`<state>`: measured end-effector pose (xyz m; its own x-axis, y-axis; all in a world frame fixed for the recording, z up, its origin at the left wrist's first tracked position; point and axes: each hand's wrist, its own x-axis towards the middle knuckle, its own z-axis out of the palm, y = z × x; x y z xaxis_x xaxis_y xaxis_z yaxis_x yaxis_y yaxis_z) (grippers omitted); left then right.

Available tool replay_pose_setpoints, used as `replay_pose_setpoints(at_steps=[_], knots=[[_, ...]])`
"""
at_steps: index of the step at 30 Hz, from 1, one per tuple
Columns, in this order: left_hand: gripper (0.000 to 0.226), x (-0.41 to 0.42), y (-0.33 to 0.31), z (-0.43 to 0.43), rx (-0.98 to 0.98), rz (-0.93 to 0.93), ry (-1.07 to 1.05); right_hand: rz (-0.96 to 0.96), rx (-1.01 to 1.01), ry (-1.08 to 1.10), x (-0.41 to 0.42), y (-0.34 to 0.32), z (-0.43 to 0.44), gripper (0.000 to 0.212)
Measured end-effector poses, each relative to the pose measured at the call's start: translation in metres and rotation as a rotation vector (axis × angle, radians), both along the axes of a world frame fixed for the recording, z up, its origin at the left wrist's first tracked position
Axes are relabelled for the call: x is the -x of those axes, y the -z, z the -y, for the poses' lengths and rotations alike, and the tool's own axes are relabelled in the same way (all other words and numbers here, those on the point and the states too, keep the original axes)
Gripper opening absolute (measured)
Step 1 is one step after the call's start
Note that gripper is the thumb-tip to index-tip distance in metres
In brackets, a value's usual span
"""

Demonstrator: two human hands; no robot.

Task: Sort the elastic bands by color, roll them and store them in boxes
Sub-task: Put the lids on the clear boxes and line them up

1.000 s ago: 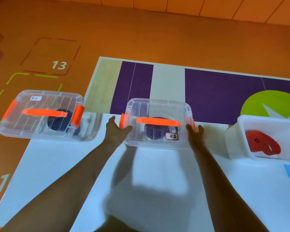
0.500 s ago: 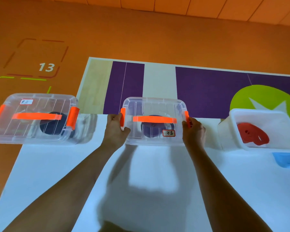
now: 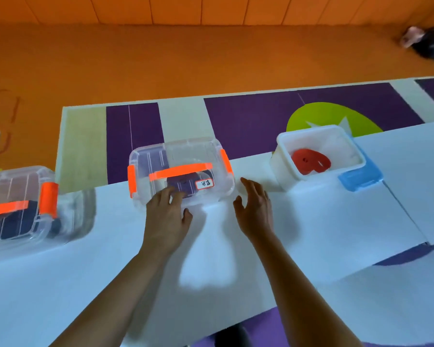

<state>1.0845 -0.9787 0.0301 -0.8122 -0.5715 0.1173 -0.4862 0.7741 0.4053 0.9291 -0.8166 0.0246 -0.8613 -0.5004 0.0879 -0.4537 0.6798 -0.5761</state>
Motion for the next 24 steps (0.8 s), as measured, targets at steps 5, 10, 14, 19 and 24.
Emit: replay_pose_setpoints(at_steps=[5, 10, 14, 19, 24], knots=[[0.032, 0.023, -0.009, -0.06, 0.009, -0.016, 0.083, -0.002, 0.041, 0.033, 0.007, -0.011, -0.055, 0.048], [0.033, 0.057, -0.009, -0.136, 0.0, 0.002, 0.087, 0.055, -0.002, 0.034, 0.039, -0.01, -0.133, 0.046], [0.03, 0.088, -0.001, -0.204, -0.061, 0.059, 0.073, 0.101, -0.041, 0.019, 0.074, -0.003, -0.204, 0.047], [0.031, 0.118, 0.013, -0.278, -0.088, 0.102, 0.097, 0.154, -0.108, 0.04, 0.12, 0.011, -0.282, 0.044], [0.043, 0.154, 0.018, -0.324, -0.121, 0.161, 0.142, 0.217, -0.195, 0.052, 0.171, 0.02, -0.333, 0.042]])
